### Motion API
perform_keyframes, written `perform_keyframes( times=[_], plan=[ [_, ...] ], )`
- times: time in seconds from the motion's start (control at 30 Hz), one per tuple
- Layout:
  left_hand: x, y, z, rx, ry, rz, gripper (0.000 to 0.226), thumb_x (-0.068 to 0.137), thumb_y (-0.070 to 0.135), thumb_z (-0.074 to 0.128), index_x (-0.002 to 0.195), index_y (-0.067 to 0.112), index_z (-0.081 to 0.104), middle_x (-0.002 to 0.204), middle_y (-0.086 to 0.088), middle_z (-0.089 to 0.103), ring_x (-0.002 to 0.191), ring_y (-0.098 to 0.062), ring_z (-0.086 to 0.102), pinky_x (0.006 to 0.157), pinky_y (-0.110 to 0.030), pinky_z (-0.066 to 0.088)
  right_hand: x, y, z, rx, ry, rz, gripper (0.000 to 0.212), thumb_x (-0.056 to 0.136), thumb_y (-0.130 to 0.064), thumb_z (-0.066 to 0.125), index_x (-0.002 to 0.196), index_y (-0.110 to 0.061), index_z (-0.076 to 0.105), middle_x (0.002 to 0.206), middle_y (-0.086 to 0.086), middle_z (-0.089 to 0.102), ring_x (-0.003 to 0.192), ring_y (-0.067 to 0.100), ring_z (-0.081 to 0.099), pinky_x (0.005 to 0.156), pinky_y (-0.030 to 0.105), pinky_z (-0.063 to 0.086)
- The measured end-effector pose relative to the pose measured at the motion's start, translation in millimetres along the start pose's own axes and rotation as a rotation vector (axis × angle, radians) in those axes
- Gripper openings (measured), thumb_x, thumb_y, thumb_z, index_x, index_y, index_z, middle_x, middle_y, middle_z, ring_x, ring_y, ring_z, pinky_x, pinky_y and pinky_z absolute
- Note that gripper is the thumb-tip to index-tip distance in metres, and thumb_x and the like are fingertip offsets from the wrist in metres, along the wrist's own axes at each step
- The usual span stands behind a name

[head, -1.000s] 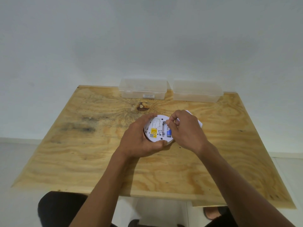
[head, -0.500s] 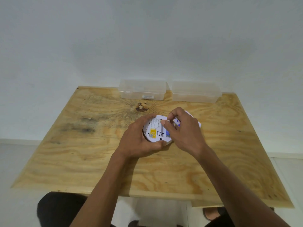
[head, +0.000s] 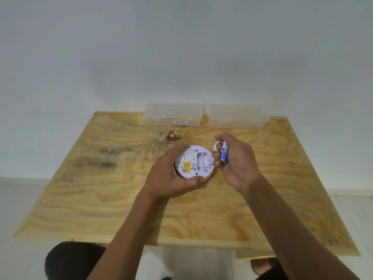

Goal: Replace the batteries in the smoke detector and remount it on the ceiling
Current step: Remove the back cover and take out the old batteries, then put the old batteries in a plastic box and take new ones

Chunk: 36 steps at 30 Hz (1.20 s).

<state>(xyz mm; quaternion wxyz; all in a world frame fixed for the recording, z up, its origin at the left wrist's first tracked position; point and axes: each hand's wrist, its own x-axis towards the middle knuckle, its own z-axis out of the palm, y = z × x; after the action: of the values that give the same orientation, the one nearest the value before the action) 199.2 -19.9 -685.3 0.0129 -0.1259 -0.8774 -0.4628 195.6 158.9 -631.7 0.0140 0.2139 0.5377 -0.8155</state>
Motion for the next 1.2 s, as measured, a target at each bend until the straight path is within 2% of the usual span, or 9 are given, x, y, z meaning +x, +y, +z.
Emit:
perform_keyframes(
  times=[0.07, 0.2, 0.37, 0.5, 0.6, 0.8, 0.93, 1.03, 1.2],
  plan=[
    [0.3, -1.6, 0.3, -0.009, 0.003, 0.000, 0.092, 0.055, 0.055, 0.080, 0.138, 0.027, 0.053, 0.131, 0.010, 0.063, 0.117, -0.009, 0.063, 0.094, -0.041, 0.057, 1.0, -0.3, -1.7, -0.040, 0.015, -0.029, 0.022, 0.096, -0.027, 0.062, 0.086, -0.007, 0.065, 0.060, 0.000, 0.044, 0.045, 0.011, 0.034, 0.041, 0.025, 0.027],
    [0.5, -2.9, -0.6, -0.047, -0.016, 0.022, 0.090, 0.058, 0.053, 0.085, 0.139, 0.030, 0.053, 0.131, 0.014, 0.064, 0.119, -0.003, 0.062, 0.095, -0.037, 0.057, 5.2, -4.7, -8.3, -0.188, 0.032, -0.124, 0.027, 0.095, -0.025, 0.064, 0.082, -0.002, 0.064, 0.067, 0.005, 0.073, 0.042, 0.011, 0.027, 0.039, 0.024, 0.023],
    [12.9, 11.4, -7.0, -0.135, 0.050, 0.012, 0.083, 0.068, 0.062, 0.072, 0.142, 0.029, 0.053, 0.131, 0.013, 0.063, 0.117, 0.009, 0.059, 0.086, -0.010, 0.050, 24.3, -21.4, -33.6, -0.391, 0.159, -0.267, 0.029, 0.093, -0.032, 0.067, 0.076, -0.008, 0.067, 0.055, -0.009, 0.054, 0.041, 0.006, 0.041, 0.047, 0.024, 0.037],
    [55.3, 39.5, 0.6, 0.090, 0.123, 0.137, 0.066, 0.080, 0.058, 0.067, 0.135, 0.022, 0.060, 0.128, 0.004, 0.066, 0.116, -0.010, 0.062, 0.092, -0.029, 0.052, 54.2, -33.0, -61.5, -0.421, 0.269, -0.247, 0.026, 0.091, -0.032, 0.067, 0.072, -0.013, 0.067, 0.042, -0.013, 0.043, 0.046, 0.013, 0.039, 0.053, 0.029, 0.036],
    [99.6, 61.7, 16.7, 0.338, 0.071, 0.207, 0.059, 0.085, 0.046, 0.074, 0.136, 0.020, 0.060, 0.134, -0.002, 0.063, 0.125, -0.020, 0.057, 0.101, -0.041, 0.050, 74.4, -38.9, -73.2, -0.376, 0.299, -0.178, 0.027, 0.091, -0.032, 0.066, 0.073, -0.012, 0.066, 0.039, -0.011, 0.039, 0.044, 0.015, 0.035, 0.045, 0.026, 0.032],
    [162.3, 70.7, 46.3, 0.692, -0.087, 0.196, 0.063, 0.087, 0.022, 0.076, 0.144, 0.019, 0.050, 0.146, 0.001, 0.052, 0.137, -0.019, 0.041, 0.095, -0.040, 0.051, 103.8, -44.0, -73.1, -0.296, 0.385, -0.061, 0.048, 0.095, -0.038, 0.058, 0.057, -0.013, 0.042, 0.051, 0.000, 0.036, 0.044, 0.018, 0.032, 0.040, 0.026, 0.029],
    [176.2, 63.9, 54.9, 0.731, -0.110, 0.195, 0.055, 0.088, 0.020, 0.075, 0.139, 0.017, 0.055, 0.143, -0.001, 0.054, 0.136, -0.020, 0.042, 0.093, -0.043, 0.055, 114.0, -44.5, -69.8, -0.212, 0.409, -0.034, 0.044, 0.099, -0.038, 0.052, 0.077, -0.001, 0.062, 0.057, 0.002, 0.039, 0.045, 0.017, 0.035, 0.037, 0.023, 0.030],
    [180.7, 59.5, 58.4, 0.730, -0.096, 0.216, 0.056, 0.087, 0.022, 0.076, 0.139, 0.015, 0.056, 0.142, -0.001, 0.056, 0.134, -0.020, 0.043, 0.093, -0.043, 0.055, 120.3, -45.2, -70.7, -0.170, 0.421, -0.022, 0.049, 0.100, -0.037, 0.051, 0.100, 0.011, 0.063, 0.058, 0.002, 0.040, 0.045, 0.016, 0.035, 0.035, 0.021, 0.029],
    [183.9, 52.5, 58.8, 0.712, -0.089, 0.229, 0.058, 0.085, 0.026, 0.078, 0.138, 0.015, 0.057, 0.140, 0.001, 0.057, 0.134, -0.019, 0.042, 0.090, -0.043, 0.056, 123.1, -51.8, -77.1, -0.103, 0.373, 0.025, 0.036, 0.098, -0.030, 0.052, 0.085, -0.001, 0.067, 0.056, 0.001, 0.040, 0.040, 0.012, 0.032, 0.033, 0.021, 0.026]
  ],
)
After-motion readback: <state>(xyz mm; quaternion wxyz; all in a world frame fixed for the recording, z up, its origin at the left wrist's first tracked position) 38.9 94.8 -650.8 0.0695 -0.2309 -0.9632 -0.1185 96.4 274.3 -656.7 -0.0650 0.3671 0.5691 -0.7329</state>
